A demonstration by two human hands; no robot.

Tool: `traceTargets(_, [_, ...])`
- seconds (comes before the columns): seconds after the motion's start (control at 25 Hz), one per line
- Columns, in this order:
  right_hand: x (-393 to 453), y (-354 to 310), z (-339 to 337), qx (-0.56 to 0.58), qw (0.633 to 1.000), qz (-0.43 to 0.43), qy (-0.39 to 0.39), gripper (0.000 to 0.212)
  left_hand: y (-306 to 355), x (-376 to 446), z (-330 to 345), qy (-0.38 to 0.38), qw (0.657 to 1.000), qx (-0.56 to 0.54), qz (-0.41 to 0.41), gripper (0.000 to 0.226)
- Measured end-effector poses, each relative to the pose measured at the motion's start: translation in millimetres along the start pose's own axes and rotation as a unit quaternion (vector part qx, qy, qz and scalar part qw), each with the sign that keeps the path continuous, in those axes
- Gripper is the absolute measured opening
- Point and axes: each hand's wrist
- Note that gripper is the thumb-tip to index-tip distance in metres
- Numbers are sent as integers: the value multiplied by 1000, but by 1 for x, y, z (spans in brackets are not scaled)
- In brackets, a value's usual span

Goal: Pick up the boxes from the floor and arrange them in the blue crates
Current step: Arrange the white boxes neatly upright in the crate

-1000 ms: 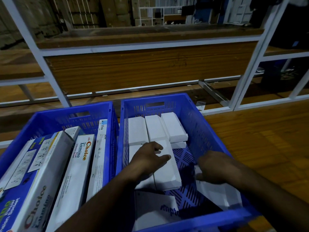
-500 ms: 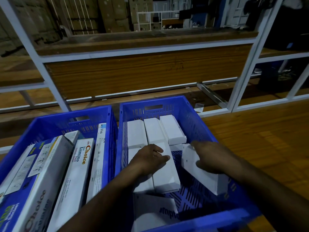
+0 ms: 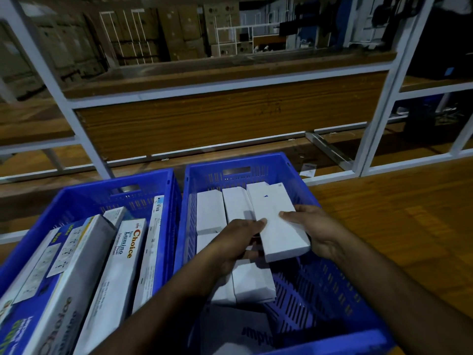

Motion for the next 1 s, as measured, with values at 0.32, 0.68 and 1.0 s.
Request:
traceTargets(0.32, [-3,8,2,-189,967,-171,-23,51,8,8,-9,55,997,-19,-60,87])
traceTargets(0.68, [-4,18,-2,-351,876,-329,30,66,15,0,-16,-52,985,-162,27,48])
traceTargets(1.0, [-10,9,1,-58,991,-121,5,24,11,8,-14,3,995,-60,85,30])
Point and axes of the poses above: each hand's wrist, its own x-axis towards the middle knuckle, its own z-axis out of the palm, y = z × x, and after that the axes turned 5 degrees about -y, right-handed
